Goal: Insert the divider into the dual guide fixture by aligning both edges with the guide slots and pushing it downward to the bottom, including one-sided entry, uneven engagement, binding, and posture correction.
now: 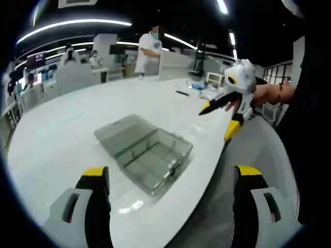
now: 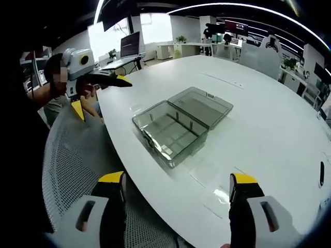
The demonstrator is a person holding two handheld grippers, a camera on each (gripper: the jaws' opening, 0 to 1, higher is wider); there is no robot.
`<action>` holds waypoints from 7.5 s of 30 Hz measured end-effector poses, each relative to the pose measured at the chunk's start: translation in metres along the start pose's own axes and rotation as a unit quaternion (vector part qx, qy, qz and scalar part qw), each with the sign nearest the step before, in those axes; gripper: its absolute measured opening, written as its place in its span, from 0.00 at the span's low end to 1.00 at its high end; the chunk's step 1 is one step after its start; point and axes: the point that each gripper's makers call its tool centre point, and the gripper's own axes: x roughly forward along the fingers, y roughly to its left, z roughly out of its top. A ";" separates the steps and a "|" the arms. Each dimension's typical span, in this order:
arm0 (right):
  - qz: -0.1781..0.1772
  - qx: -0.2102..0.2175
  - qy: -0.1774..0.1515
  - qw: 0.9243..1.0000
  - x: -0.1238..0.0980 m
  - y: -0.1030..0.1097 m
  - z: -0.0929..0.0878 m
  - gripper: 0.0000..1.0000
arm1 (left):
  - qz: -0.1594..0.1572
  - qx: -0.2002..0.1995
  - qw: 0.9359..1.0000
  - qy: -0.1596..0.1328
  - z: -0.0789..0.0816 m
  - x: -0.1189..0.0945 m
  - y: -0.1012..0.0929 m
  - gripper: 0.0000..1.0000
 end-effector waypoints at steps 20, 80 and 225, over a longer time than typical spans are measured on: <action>-0.039 0.027 0.042 0.998 0.000 -0.021 -0.020 0.70 | -0.011 -0.003 1.000 -0.017 0.007 0.009 -0.005 0.99; -0.083 0.152 0.124 0.977 0.012 -0.059 -0.071 0.56 | -0.068 0.007 0.998 -0.011 0.017 0.059 -0.066 0.98; -0.183 0.221 0.095 0.953 0.018 -0.083 -0.053 0.28 | -0.115 -0.116 0.982 -0.092 0.057 0.062 -0.066 0.87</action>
